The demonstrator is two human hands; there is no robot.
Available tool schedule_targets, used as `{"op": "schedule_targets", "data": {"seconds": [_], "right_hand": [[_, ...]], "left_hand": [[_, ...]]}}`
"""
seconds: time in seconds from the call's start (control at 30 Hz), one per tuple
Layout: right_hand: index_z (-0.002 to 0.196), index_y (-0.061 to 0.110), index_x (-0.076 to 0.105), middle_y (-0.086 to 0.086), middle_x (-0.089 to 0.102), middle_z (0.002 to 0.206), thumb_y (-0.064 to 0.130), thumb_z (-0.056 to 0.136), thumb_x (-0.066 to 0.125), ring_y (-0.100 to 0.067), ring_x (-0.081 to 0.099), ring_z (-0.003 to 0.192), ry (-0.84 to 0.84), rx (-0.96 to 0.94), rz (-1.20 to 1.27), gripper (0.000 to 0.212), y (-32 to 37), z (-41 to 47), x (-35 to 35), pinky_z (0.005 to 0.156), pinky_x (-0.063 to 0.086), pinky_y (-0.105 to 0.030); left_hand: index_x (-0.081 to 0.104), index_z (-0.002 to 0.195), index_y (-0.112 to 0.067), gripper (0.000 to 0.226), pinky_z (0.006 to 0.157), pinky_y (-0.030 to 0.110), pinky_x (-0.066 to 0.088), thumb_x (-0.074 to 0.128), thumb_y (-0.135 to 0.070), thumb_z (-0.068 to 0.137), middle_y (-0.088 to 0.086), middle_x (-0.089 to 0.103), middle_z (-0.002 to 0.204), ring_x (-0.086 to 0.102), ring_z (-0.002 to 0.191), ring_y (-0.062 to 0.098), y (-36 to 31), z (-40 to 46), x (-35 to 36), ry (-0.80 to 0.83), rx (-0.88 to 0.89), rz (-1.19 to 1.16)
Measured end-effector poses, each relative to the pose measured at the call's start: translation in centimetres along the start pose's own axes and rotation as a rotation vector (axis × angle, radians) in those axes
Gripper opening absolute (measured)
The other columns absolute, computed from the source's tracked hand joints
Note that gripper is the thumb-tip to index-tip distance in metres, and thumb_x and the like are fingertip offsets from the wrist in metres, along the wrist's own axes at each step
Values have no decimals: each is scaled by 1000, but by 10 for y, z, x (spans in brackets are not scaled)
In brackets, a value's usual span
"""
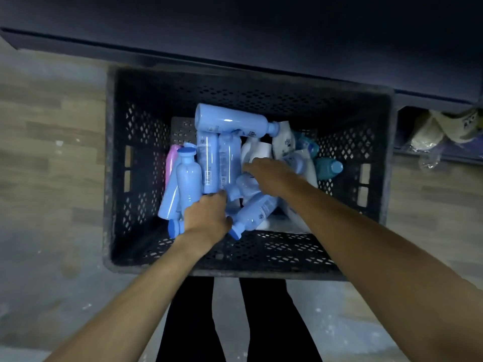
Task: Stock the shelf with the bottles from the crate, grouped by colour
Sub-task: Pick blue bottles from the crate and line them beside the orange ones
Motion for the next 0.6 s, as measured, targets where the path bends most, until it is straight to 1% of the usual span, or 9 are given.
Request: {"op": "schedule_targets", "data": {"seconds": [0.07, 0.13, 0.17, 0.2, 0.27, 0.33, 0.4, 0.5, 0.6], "right_hand": [[131, 13, 51, -12, 58, 123, 5, 87, 61, -31, 60, 107, 61, -34, -45, 47, 1, 13, 0, 73, 42, -33], [124, 13, 55, -11, 60, 117, 3, 78, 71, -28, 61, 94, 117, -49, -80, 50, 3, 21, 2, 68, 44, -32], [123, 13, 56, -11, 60, 116, 3, 75, 75, -28, 61, 92, 143, -56, -93, 53, 4, 23, 3, 66, 45, -32], [124, 13, 57, -11, 59, 116, 5, 73, 78, -28, 62, 95, 159, -67, -120, 55, 6, 24, 5, 67, 45, -32], [126, 14, 58, -9, 56, 122, 12, 73, 82, -29, 59, 109, 133, -107, -188, 58, 9, 24, 8, 72, 49, -36], [127, 16, 56, -6, 50, 127, 17, 75, 80, -28, 51, 119, 48, -131, -206, 57, 8, 21, 7, 75, 46, -38], [129, 17, 51, -6, 46, 129, 19, 78, 77, -27, 46, 122, -42, -99, -132, 57, 3, 17, 0, 72, 41, -36], [133, 18, 46, -8, 41, 133, 27, 76, 79, -29, 43, 123, -222, -13, 70, 67, -9, 6, -24, 77, 45, -39], [133, 14, 46, -10, 42, 127, 30, 72, 83, -32, 46, 118, -428, -2, 351, 73, -13, -10, -48, 84, 51, -46]], "left_hand": [[49, 121, -21, 36, 79, 36, 45, 60, -30, 88, 2, 61, 118, 60, 108, 29, 1, 3, 8, -5, 5, -29], [49, 120, -21, 34, 79, 37, 46, 58, -29, 88, 2, 60, 118, 60, 108, 28, 2, 6, 14, -10, 4, -58], [49, 119, -21, 33, 79, 37, 46, 58, -29, 88, 2, 59, 118, 60, 108, 28, 3, 9, 17, -11, 1, -71], [49, 119, -21, 32, 79, 37, 47, 57, -28, 88, 2, 59, 118, 60, 107, 27, 4, 11, 19, -9, -5, -87], [51, 117, -21, 31, 77, 37, 47, 58, -28, 88, 2, 60, 117, 60, 106, 27, 6, 16, 23, -5, -19, -120], [52, 112, -20, 27, 77, 36, 47, 58, -27, 87, 2, 61, 114, 59, 106, 26, 7, 19, 25, 5, -27, -157], [55, 104, -18, 22, 80, 36, 50, 61, -28, 86, 0, 63, 108, 59, 104, 24, 7, 21, 30, 19, -26, -227], [55, 88, -20, 16, 78, 37, 52, 67, -25, 79, -2, 65, 91, 62, 92, 22, 5, 29, 38, 7, -7, -418], [52, 88, -18, 23, 74, 35, 49, 71, -23, 75, -3, 62, 80, 60, 80, 21, -3, 38, 41, -42, 9, -580]]}}
Point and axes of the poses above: each hand's wrist, its own z-axis towards the middle knuckle, its own x-axis out of the palm, y = z × x, the point moved 7 cm from there along z, towards the middle knuckle
